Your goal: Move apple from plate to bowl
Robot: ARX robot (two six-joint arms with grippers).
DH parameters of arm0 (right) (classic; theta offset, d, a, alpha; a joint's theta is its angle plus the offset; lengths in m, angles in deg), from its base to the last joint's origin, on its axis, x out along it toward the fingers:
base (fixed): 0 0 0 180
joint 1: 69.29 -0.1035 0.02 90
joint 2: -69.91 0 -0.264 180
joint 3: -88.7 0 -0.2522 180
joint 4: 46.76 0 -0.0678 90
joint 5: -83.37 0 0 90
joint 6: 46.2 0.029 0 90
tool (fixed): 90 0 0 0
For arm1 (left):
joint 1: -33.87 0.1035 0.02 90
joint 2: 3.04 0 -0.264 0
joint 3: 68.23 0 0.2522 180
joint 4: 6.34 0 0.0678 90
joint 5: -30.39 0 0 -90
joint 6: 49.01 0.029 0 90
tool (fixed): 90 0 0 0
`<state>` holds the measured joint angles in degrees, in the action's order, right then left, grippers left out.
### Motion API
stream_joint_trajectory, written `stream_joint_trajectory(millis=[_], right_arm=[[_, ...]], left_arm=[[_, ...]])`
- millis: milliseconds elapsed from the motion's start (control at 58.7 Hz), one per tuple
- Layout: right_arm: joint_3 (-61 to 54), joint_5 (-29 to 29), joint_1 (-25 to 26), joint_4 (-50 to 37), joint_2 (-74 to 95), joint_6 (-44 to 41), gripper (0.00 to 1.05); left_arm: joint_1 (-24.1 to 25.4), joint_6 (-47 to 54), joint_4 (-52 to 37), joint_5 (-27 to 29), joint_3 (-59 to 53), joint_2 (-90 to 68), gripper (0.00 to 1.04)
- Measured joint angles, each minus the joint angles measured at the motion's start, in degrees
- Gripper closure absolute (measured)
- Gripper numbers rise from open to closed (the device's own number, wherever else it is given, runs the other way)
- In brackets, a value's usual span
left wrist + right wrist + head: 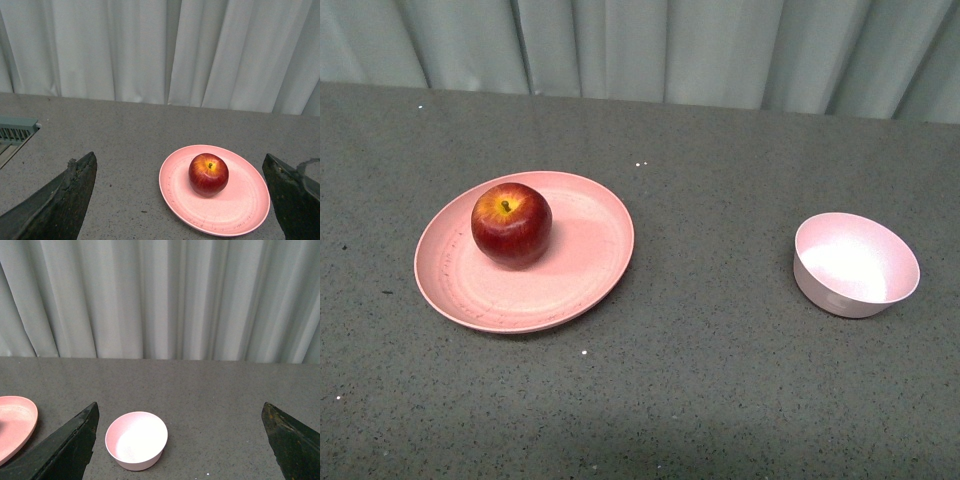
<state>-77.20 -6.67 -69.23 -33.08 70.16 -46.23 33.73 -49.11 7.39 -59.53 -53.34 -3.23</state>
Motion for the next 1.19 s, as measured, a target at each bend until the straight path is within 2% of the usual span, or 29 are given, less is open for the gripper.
stream_joint_trajectory(millis=[1193], right_arm=[[0.0, 0.0, 0.0, 0.0, 0.0, 0.0, 0.09]], left_arm=[[0.0, 0.0, 0.0, 0.0, 0.0, 0.0, 0.07]])
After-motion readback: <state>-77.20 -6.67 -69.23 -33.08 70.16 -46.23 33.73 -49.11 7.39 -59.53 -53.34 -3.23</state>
